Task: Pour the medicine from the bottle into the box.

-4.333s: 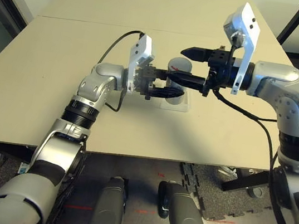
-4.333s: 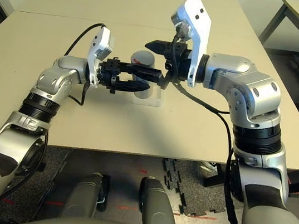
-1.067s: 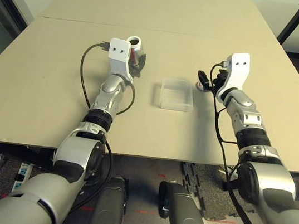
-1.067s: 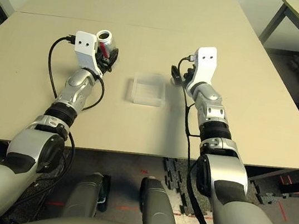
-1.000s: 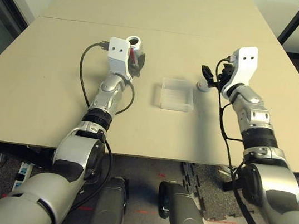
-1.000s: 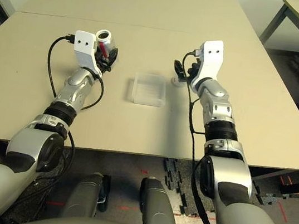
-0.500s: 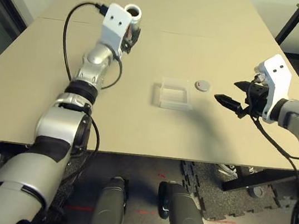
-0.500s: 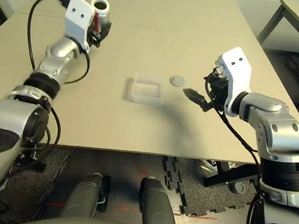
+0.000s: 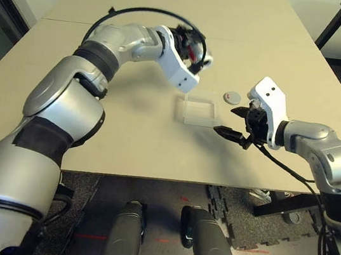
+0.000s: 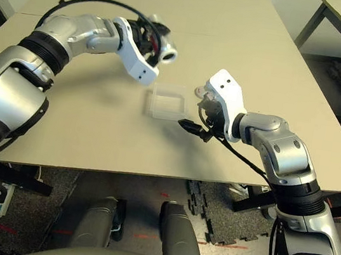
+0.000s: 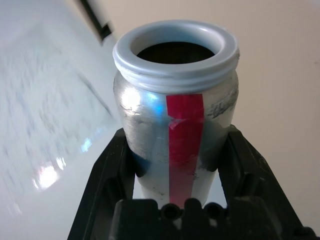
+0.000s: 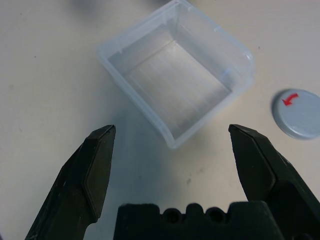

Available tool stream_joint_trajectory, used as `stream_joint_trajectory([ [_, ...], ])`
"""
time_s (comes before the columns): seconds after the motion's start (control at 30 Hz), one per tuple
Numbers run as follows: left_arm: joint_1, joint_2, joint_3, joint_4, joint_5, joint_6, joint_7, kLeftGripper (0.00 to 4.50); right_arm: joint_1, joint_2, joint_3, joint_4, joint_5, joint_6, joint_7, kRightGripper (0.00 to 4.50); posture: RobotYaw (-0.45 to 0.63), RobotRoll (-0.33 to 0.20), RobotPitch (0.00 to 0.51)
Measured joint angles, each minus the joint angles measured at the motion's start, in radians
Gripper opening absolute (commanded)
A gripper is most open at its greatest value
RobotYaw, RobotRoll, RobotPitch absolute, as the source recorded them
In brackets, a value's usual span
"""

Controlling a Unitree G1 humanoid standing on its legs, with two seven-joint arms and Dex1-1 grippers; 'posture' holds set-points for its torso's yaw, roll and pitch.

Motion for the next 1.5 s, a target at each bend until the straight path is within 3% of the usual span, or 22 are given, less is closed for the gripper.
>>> stream_joint_trajectory([
  [0.2,-0.06,-0.077,-0.103,0.012,0.112,-0.001,0.085,2.51,-0.014,0.041,0.016,0.056,-0.023,-0.043,-0.01,4.5,-0.19,0.0,0.098],
  [0.57,-0.072,-0.109,-0.132,0.047,0.149,0.011,0.119,2.51,-0.016,0.046,0.015,0.074,-0.031,-0.056,-0.016,4.5,-0.2,0.0,0.1],
  [0.63,-0.06,-0.11,-0.059,0.063,0.072,-0.007,0.054,2.51,-0.016,0.046,0.014,0.075,-0.031,-0.056,-0.016,4.5,-0.2,0.0,0.099],
  [0.8,0.051,-0.111,0.253,0.085,-0.267,0.017,-0.22,2.51,-0.016,0.044,0.008,0.075,-0.031,-0.056,-0.016,4.5,-0.19,0.0,0.102],
  [0.9,0.102,-0.112,0.421,0.084,-0.437,0.115,-0.327,2.51,-0.016,0.039,0.006,0.075,-0.031,-0.056,-0.011,4.5,-0.18,0.0,0.105],
  [1.0,0.163,-0.122,0.657,0.078,-0.67,0.279,-0.41,2.51,-0.018,0.032,0.006,0.083,-0.031,-0.057,0.001,4.5,-0.16,0.0,0.109],
  [1.2,0.283,-0.128,1.004,0.057,-1.003,0.516,-0.384,2.51,-0.04,0.032,0.006,0.094,-0.031,-0.067,0.016,4.5,-0.15,0.0,0.117],
  [1.37,0.373,-0.126,1.178,0.023,-1.168,0.594,-0.285,2.51,-0.042,0.034,0.006,0.099,-0.031,-0.07,0.023,4.5,-0.14,0.0,0.124],
  [1.5,0.451,-0.144,1.235,0.013,-1.227,0.623,-0.231,2.51,-0.042,0.036,0.006,0.105,-0.03,-0.072,0.023,4.5,-0.15,0.0,0.124],
])
